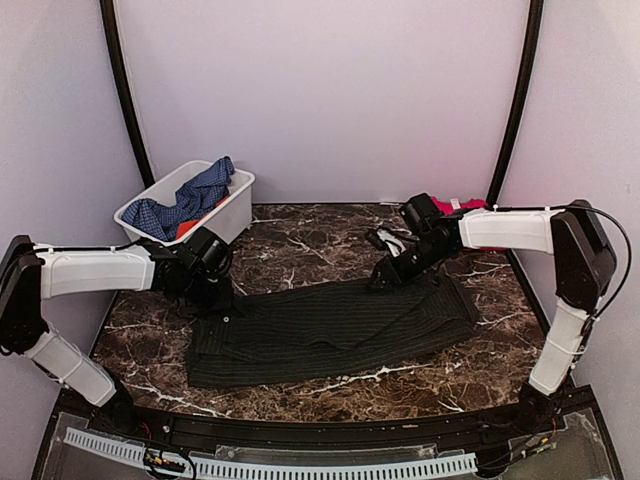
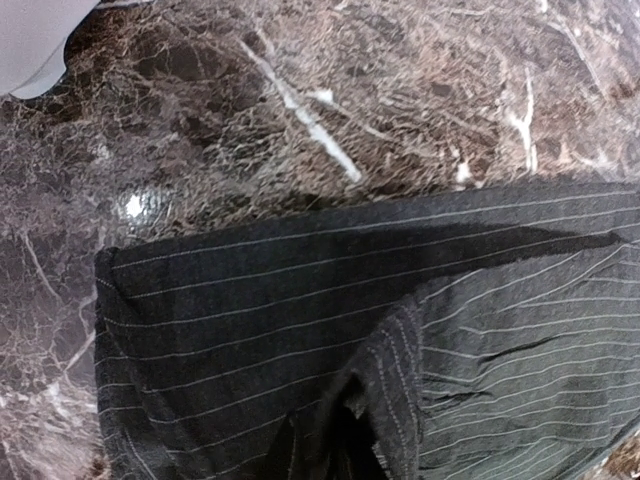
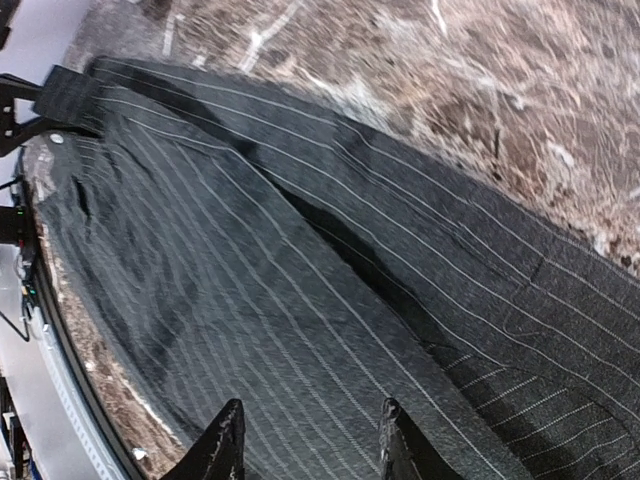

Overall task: Fold and stack the mixed laundry pile
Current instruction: Adjust the rectangle-folded shirt at the center of the board, then rotate the rectangle-folded shirt at the center of the board.

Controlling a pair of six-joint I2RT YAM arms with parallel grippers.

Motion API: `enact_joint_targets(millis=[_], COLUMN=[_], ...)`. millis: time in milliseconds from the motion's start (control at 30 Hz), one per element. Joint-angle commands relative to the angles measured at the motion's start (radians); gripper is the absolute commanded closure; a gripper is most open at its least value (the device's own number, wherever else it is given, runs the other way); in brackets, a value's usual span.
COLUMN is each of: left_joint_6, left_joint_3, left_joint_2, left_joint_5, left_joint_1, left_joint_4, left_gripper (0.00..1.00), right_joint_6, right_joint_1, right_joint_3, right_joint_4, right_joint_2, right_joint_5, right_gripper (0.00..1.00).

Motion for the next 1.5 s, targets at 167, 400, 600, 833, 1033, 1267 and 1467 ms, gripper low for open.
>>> enact_joint_targets(millis=[167,400,600,833,1033,1267,1467], left_joint_6=[-0.025,0.028,0.269,0.365,0.310,0.195,0.098], left_joint_3=[0.032,0.085,0.178,0.351,0.329,0.184,0.068], left_joint_2=[0.028,-0.019,-0.043,0.227,0.335,0.318,0.240], left_joint_5=[0.004,-0.084,0.104,0.119,0.124,0.124,0.099], left_joint_1=[0.044,0.051,0.022,-0.067,-0.073,-0.016,0.033], left_joint_4=[-0.183,-0.242,-0.094,-0.106,-0.082,-0.097,-0.112], left_gripper=[0.80,0.46,0.33,0.42,0.48,0.55,0.56], right_joint_6=[0.004,-0.003,0.036,0.138,0.189,0.168,0.082], right_joint_1=[0.016,0.017,0.022,0.023,0.051,0.055,0.058], right_joint_3=[-0.046,-0.043,-0.068,-0.108,-0.169,-0.119,0.189], right_joint_4=[-0.039,-0.114,-0.102,-0.111,-0.095,-0.039,-0.126], right_joint_2=[0.053,0.146,0.089,-0.137,-0.127,0.101,0.330], right_joint_5=[0.124,0.224,0.235,0.239,0.204,0.205,0.258], right_gripper=[0.59,0.63,0.57,0.54,0.56,0.59,0.61])
